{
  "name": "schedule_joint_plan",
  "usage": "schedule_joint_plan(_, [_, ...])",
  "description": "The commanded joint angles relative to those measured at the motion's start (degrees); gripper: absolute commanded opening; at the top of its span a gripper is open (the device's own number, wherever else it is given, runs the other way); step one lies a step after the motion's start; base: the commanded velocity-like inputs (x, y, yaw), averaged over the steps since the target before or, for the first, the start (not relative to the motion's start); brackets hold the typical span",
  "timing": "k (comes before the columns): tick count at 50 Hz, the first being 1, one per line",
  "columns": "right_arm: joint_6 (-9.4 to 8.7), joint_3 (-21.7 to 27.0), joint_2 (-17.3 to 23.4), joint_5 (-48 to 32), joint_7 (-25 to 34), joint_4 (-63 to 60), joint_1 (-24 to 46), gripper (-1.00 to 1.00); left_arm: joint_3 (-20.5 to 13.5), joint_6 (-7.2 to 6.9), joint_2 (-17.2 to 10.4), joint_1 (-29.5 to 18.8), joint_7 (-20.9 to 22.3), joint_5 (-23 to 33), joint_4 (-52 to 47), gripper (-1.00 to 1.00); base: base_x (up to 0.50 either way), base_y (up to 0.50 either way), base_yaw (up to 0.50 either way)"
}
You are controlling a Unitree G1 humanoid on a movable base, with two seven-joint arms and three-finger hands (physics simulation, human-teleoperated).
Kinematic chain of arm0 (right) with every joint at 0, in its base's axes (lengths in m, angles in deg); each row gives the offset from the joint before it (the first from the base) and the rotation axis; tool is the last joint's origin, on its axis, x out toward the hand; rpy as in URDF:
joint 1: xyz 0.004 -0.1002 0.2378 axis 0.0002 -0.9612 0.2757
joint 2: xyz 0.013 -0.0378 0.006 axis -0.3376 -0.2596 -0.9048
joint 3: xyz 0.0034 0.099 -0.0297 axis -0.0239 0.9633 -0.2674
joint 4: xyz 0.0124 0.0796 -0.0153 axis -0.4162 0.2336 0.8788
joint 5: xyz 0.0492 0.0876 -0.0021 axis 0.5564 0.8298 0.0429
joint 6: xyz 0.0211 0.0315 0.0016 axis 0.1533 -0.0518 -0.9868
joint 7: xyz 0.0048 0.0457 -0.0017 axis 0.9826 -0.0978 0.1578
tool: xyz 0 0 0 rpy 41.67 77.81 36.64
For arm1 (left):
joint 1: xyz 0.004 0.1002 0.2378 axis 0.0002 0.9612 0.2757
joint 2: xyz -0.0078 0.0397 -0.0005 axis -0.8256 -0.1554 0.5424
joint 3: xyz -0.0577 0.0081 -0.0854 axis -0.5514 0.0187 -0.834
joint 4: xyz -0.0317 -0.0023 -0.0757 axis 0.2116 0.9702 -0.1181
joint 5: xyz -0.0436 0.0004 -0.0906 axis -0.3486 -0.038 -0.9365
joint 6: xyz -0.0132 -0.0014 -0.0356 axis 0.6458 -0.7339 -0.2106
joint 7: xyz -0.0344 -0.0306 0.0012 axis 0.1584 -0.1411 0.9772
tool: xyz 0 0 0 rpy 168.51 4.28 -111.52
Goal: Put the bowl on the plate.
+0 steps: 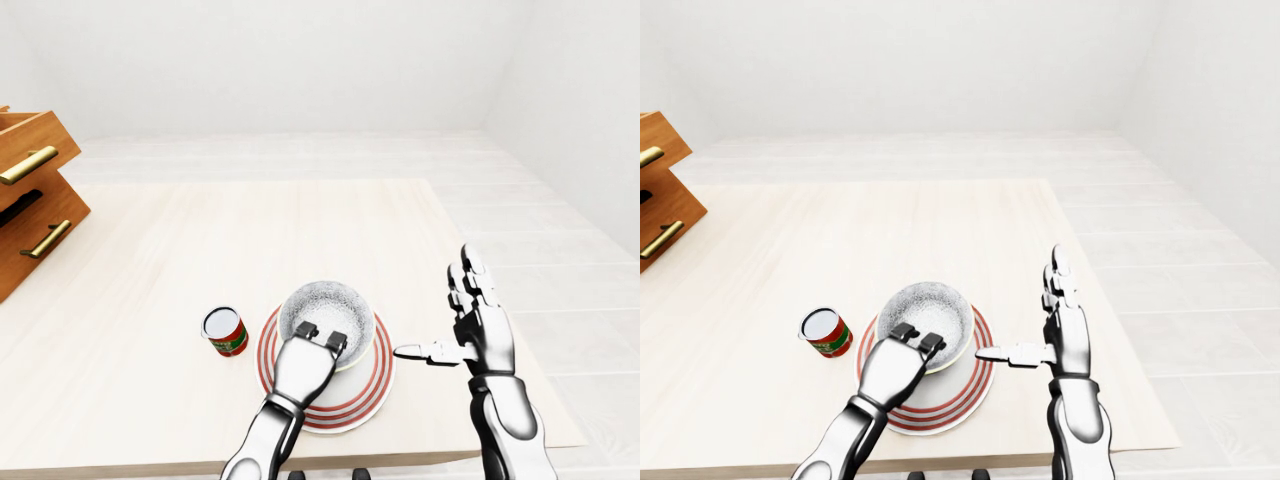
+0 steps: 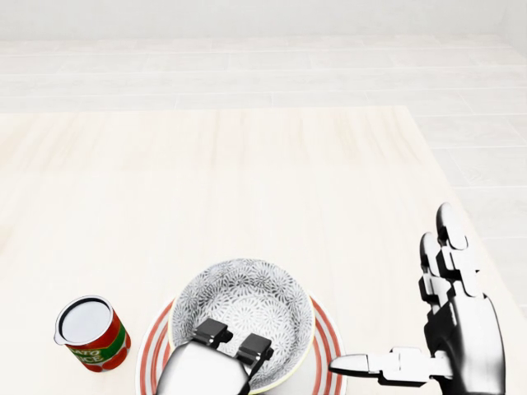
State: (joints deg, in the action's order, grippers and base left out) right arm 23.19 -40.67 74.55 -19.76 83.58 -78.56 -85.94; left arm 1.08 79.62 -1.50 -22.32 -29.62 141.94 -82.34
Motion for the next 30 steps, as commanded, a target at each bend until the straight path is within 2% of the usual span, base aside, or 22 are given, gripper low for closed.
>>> schedule_joint_plan(1, [0.00,0.14,0.09,-0.12,0.08,-0.66,0.44,1.00,0.10,0.01,-0.08,0.03,0.44,-0.33,-0.30,0.25,0.00,0.00,0.00])
schedule_joint_plan(3, [0.00,0.09,0.11,-0.21,0.15,-0.63,0.48,1.00,0.01,0.01,0.03,0.04,0.58,-0.63,-0.15,0.26,0.00,0.00,0.00])
schedule_joint_plan(7, [0.00,0.12,0.09,-0.28,0.16,-0.73,0.44,1.00,0.24,-0.10,-0.04,0.21,0.59,-0.29,-0.15,0.47,0.00,0.00,0.00])
schedule_joint_plan(13, [0.00,0.14,-0.03,-0.23,0.20,-0.67,0.31,1.00,0.27,-0.19,-0.06,0.40,0.75,-0.55,-0.49,0.51,0.00,0.00,0.00])
schedule_joint_plan(19, [0.00,0.11,-0.12,-0.15,0.23,-0.29,0.08,1.00,0.40,-0.37,-0.18,0.78,1.38,-0.48,-1.46,0.65,0.00,0.00,0.00])
schedule_joint_plan(30, [0.00,-0.11,-0.16,-0.27,0.08,0.33,-0.13,1.00,0.67,-0.91,-1.22,2.37,2.37,0.08,-4.34,0.69,0.00,0.00,0.00])
